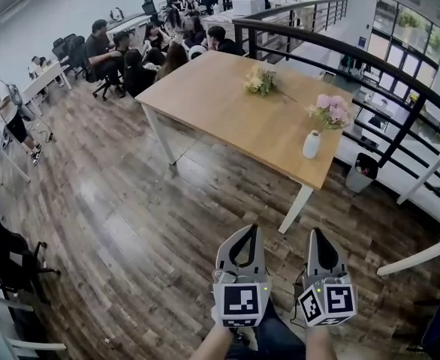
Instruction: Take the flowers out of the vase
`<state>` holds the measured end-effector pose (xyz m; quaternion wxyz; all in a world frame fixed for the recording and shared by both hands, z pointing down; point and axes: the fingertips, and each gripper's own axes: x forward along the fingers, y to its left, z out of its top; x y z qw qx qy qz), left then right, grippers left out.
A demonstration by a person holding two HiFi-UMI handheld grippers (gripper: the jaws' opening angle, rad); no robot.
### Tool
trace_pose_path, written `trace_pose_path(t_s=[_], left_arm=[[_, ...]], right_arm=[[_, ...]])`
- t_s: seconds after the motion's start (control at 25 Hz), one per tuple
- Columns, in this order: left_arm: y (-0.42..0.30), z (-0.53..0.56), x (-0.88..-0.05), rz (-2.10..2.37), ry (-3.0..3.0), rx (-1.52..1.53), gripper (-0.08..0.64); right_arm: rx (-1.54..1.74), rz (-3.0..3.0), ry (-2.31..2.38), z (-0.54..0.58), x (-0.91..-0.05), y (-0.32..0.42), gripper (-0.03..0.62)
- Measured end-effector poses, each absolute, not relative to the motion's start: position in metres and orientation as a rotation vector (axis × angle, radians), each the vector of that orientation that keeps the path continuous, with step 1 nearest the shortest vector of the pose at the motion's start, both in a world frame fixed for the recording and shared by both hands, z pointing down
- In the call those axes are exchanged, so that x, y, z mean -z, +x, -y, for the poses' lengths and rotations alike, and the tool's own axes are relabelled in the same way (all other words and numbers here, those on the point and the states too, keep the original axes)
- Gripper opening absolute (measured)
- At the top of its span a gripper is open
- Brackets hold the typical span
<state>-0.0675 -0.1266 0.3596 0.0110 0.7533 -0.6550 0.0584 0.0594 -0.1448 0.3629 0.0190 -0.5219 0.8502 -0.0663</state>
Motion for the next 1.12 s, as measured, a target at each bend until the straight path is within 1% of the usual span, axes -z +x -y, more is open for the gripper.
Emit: trace_pose_path(t_s=[0.48, 1.12], left_arm=[[-0.031, 0.226, -0.355, 2.052, 2.357, -0.189, 0.033], [-0.024, 0.301, -0.37, 2.027, 2.327, -0.251, 0.033]], right_arm=[[0.218, -2.639, -1.604, 0.247, -0.361, 0.094, -0.003], [0.304, -2.644, -1.601, 0.32, -0.382, 0.1, -0.003]])
